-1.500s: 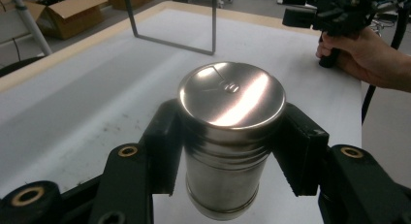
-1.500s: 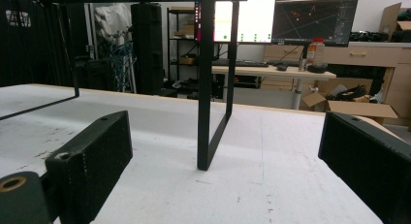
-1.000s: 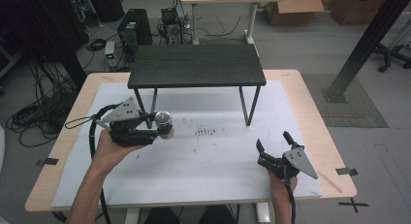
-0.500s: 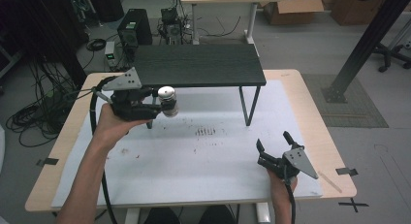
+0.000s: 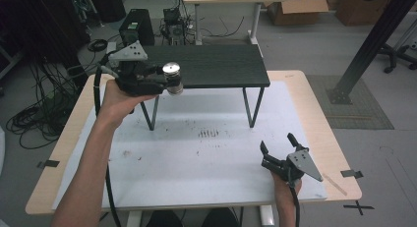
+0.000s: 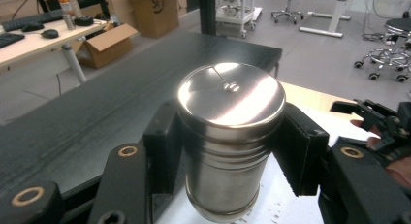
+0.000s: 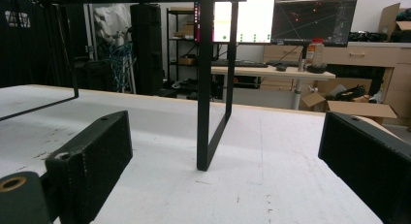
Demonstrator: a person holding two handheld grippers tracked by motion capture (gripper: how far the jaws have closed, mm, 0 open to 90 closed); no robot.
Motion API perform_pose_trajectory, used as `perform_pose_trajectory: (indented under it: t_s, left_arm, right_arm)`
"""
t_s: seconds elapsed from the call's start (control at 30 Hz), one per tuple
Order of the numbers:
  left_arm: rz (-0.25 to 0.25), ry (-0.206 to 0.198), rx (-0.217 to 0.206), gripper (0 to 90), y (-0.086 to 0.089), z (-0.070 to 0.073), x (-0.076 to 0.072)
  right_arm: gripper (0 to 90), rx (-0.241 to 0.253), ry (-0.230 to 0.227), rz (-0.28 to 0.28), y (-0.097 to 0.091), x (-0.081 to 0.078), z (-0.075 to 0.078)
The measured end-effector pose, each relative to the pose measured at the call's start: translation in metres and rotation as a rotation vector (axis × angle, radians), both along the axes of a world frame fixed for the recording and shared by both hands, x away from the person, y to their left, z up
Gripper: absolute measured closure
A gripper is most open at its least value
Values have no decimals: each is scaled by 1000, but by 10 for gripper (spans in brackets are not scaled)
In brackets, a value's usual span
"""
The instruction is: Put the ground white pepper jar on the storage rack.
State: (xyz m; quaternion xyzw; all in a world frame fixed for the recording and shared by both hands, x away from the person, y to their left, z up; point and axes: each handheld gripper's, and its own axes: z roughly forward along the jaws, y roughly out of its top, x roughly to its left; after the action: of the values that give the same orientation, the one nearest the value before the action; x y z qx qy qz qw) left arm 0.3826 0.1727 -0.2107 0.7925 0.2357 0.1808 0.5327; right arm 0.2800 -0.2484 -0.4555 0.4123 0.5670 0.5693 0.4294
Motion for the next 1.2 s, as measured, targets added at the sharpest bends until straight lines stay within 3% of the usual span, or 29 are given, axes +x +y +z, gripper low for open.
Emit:
perform_pose_trajectory:
  t_s: [0.33,0.63,0.83,1.2]
  left_arm:
    - [57,6,15,490,-7,6,27]
    - [159,47,17,490,-16,-3,55]
    - [205,50,24,489,-18,-9,65]
    - [229,54,16,489,-20,-14,68]
  right_arm:
    - [49,0,-1,0,0,0,0]
    - [49,-1,-2,0,0,0,0]
    - [49,0,0,1,0,0,0]
    - [49,0,1,0,0,0,0]
